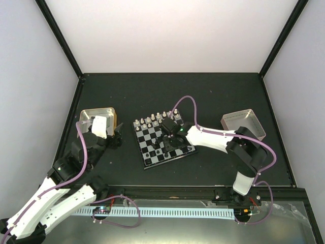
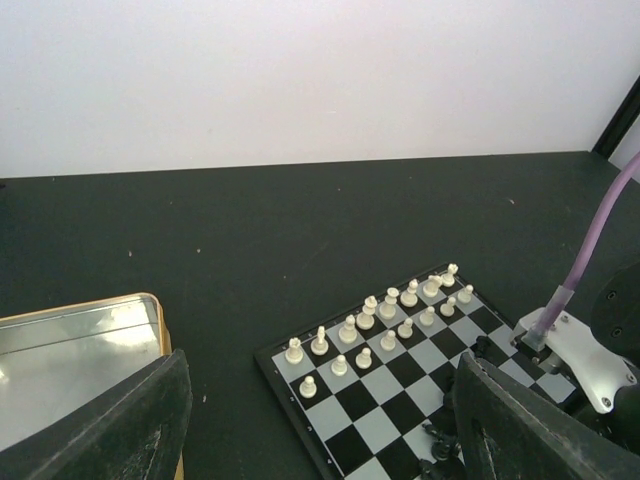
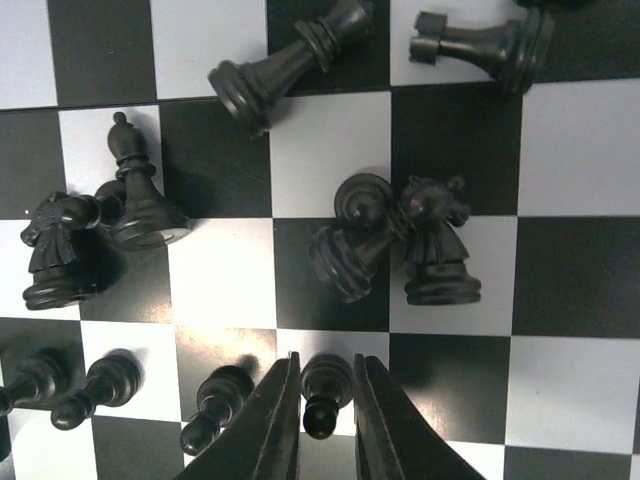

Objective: Set up the chess pieces on the board
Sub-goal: Place the chess piece on the chessboard, then pick up the chess piece from the chessboard.

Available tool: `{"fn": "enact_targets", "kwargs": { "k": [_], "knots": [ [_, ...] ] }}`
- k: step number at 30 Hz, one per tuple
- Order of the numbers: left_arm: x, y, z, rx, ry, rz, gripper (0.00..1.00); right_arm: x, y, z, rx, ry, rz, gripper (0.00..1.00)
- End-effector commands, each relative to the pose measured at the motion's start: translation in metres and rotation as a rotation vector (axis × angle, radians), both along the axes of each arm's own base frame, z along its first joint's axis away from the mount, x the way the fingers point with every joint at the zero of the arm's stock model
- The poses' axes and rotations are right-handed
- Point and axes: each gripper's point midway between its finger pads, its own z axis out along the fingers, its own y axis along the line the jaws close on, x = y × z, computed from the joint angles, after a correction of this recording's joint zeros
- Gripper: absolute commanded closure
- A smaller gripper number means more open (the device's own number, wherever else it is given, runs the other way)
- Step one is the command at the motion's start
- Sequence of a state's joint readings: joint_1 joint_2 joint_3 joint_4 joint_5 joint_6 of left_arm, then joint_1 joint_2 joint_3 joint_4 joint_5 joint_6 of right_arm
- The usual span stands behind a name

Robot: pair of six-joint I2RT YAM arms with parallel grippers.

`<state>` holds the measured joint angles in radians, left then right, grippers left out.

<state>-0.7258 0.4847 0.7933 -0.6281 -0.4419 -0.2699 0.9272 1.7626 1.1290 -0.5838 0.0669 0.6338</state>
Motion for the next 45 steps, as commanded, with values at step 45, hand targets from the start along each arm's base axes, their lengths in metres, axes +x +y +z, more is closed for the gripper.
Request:
{"fn": "enact_targets", "kwargs": {
  "k": [45],
  "knots": [
    [0.004, 0.003, 0.000, 0.007, -0.008, 0.022, 0.26, 0.041, 0.000, -0.013, -0.096, -0.069, -0.172, 0.78]
  ]
}}
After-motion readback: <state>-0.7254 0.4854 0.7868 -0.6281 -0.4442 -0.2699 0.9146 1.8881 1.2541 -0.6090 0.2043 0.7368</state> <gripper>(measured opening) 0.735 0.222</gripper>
